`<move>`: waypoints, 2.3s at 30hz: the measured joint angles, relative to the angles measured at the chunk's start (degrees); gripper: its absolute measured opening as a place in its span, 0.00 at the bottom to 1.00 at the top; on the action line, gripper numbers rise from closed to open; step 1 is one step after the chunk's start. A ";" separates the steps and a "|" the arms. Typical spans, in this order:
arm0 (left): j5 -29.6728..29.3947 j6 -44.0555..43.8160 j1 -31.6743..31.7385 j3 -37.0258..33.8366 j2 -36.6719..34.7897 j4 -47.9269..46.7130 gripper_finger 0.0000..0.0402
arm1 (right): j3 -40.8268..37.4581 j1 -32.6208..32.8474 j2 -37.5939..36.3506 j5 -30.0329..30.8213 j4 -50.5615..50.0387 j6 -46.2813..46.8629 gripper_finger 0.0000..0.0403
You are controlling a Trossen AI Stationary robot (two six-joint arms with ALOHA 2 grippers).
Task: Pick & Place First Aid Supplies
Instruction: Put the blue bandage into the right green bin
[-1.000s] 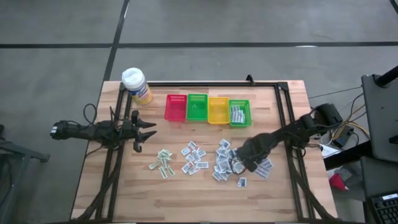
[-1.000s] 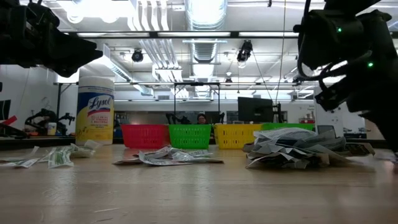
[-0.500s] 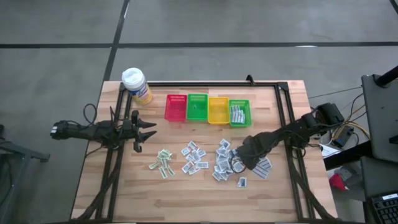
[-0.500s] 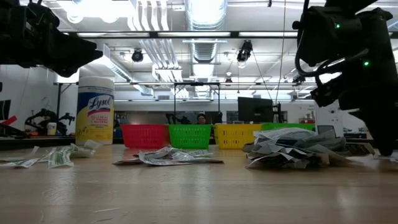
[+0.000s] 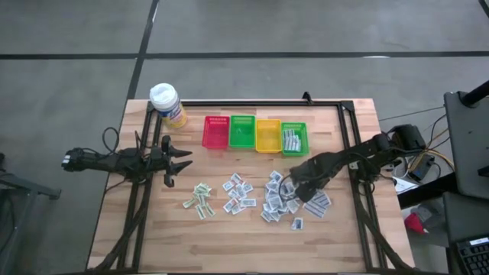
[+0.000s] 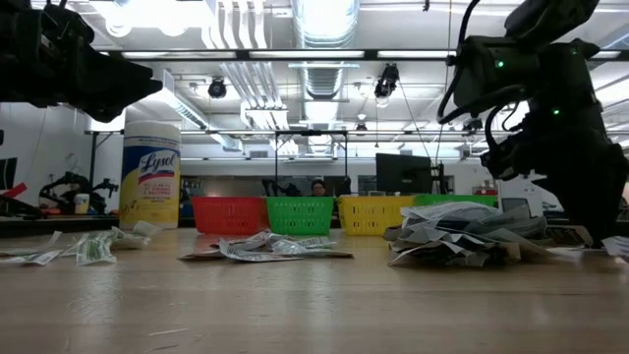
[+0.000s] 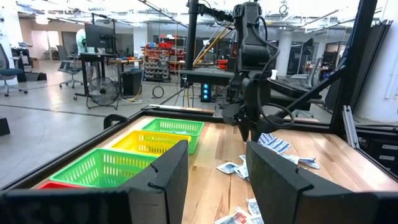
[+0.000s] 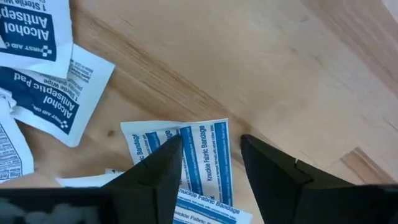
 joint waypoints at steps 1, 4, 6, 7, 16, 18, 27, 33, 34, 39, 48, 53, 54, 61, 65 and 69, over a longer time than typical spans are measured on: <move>0.02 -0.01 0.00 0.00 0.00 0.00 0.39 | -0.01 -0.09 0.00 -0.20 -0.01 -0.27 0.39; 0.02 -0.07 0.00 0.00 0.00 0.00 0.39 | -0.08 -0.13 0.02 -0.71 -0.14 -0.52 0.34; 0.02 -0.09 -0.01 0.01 0.00 -0.02 0.39 | -0.12 -0.13 0.02 -0.75 -0.22 -0.31 0.31; 0.01 -0.02 -0.01 0.01 0.00 -0.02 0.39 | -0.16 -0.13 0.02 -0.77 -0.26 -0.14 0.29; 0.02 0.07 -0.02 0.01 0.00 -0.02 0.39 | -0.23 -0.13 0.11 -0.86 -0.95 0.52 0.13; 0.02 0.07 -0.02 0.02 0.00 -0.02 0.39 | 0.22 -0.12 0.13 -0.60 -1.93 0.51 0.11; 0.01 0.11 -0.02 0.00 0.01 -0.02 0.39 | 4.07 0.00 -2.87 6.31 -6.27 3.28 0.02; 0.02 0.22 0.00 0.02 0.07 -0.02 0.39 | 5.15 0.00 -6.35 9.61 -10.15 5.95 0.02; 0.02 0.22 0.00 0.01 0.07 -0.02 0.39 | 5.27 0.00 -6.92 10.11 -11.32 6.43 0.02; 0.00 0.20 0.00 0.02 0.05 -0.02 0.39 | 7.01 0.00 -9.19 12.66 -19.14 9.32 0.02; 0.00 0.20 -0.02 0.02 0.07 -0.02 0.39 | 13.24 0.04 -10.01 17.79 -35.76 13.90 0.02; 0.00 0.18 -0.02 0.00 0.07 -0.02 0.39 | 17.13 0.04 -10.50 22.14 -36.01 13.96 0.02; 0.00 0.18 -0.02 0.02 0.07 -0.02 0.39 | 18.22 0.04 -10.63 23.50 -35.88 13.89 0.02; 0.00 0.17 0.00 0.00 0.11 -0.02 0.39 | 27.60 0.00 -11.08 31.93 -31.79 7.15 0.02; 0.00 0.17 -0.01 0.01 0.11 -0.02 0.39 | 32.67 0.00 -11.15 32.15 -27.08 -2.78 0.02; 0.00 0.60 -0.02 0.00 0.11 -0.02 0.39 | 36.54 0.00 -11.62 31.35 -21.31 -14.66 0.02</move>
